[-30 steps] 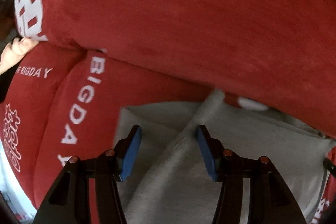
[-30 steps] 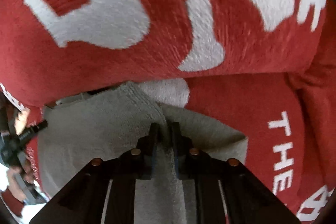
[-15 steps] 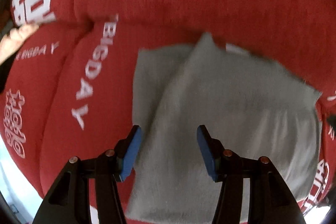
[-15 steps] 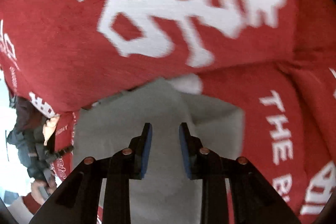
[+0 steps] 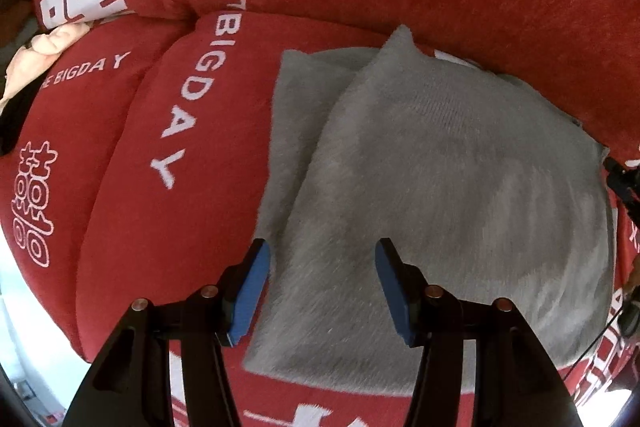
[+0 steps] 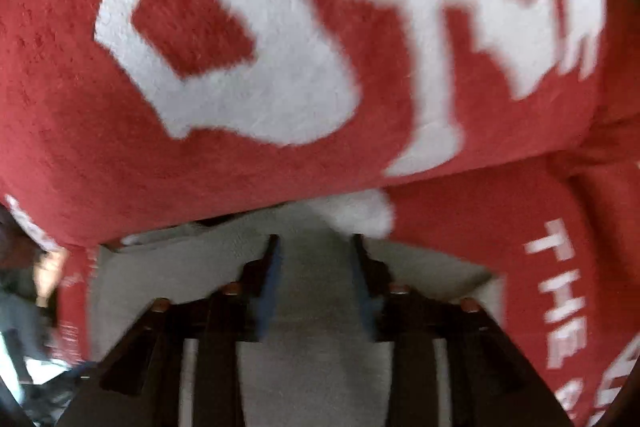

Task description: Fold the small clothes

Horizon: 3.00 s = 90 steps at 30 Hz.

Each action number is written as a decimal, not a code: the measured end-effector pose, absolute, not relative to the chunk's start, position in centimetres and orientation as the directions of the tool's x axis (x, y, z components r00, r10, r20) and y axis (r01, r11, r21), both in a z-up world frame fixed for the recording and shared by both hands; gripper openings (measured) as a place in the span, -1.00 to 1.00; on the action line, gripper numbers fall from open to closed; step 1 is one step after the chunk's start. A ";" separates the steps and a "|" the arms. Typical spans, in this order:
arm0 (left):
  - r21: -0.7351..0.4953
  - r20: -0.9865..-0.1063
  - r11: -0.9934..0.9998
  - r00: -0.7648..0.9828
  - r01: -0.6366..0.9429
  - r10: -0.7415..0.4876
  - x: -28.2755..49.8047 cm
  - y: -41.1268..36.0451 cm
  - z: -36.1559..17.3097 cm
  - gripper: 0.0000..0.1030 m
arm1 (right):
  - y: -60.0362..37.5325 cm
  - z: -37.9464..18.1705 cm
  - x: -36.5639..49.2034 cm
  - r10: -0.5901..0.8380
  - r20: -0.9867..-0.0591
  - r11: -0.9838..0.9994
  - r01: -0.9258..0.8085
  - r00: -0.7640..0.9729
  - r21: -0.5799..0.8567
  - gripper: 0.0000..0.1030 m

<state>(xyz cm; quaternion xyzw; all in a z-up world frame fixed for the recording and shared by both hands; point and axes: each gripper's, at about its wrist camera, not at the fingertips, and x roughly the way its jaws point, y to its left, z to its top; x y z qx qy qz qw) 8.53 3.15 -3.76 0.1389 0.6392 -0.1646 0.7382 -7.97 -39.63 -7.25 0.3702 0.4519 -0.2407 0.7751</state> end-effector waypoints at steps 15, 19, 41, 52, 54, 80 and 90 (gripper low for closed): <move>-0.147 -0.985 0.804 -0.010 0.576 -0.173 6.3 7.3 -2.8 0.09 | -28.3 -5.2 -16.8 0.487 -0.643 0.385 0.516 0.591 0.766 0.01; -0.188 -0.979 0.774 -0.053 0.605 -0.196 6.0 7.8 -3.8 0.09 | -23.6 -6.6 -17.8 0.535 -0.634 0.328 0.555 0.558 0.765 0.02; -0.411 -0.908 0.661 -0.215 0.628 -0.359 8.1 11.2 -5.3 -0.88 | -15.9 -11.7 -15.3 0.390 -0.581 -0.061 0.649 0.715 0.758 -0.70; -0.382 -0.919 0.640 -0.197 0.667 -0.342 6.6 13.3 -5.9 -0.87 | -15.6 -10.8 -16.6 0.420 -0.704 0.141 0.726 0.572 0.673 -0.90; -0.385 -0.915 0.642 -0.183 0.663 -0.360 6.5 13.6 -5.8 -0.87 | -15.4 -11.5 -17.0 0.420 -0.702 0.131 0.726 0.576 0.675 -0.92; -0.178 -0.975 0.782 0.002 0.597 -0.224 5.5 10.6 -1.8 0.33 | -28.4 -7.8 -29.6 0.116 -0.869 -0.094 0.877 0.481 0.472 -0.36; -0.172 -0.975 0.817 0.026 0.551 -0.222 8.0 7.5 -2.0 0.34 | -28.9 -8.2 -29.5 0.120 -0.880 -0.022 0.888 0.459 0.460 -0.78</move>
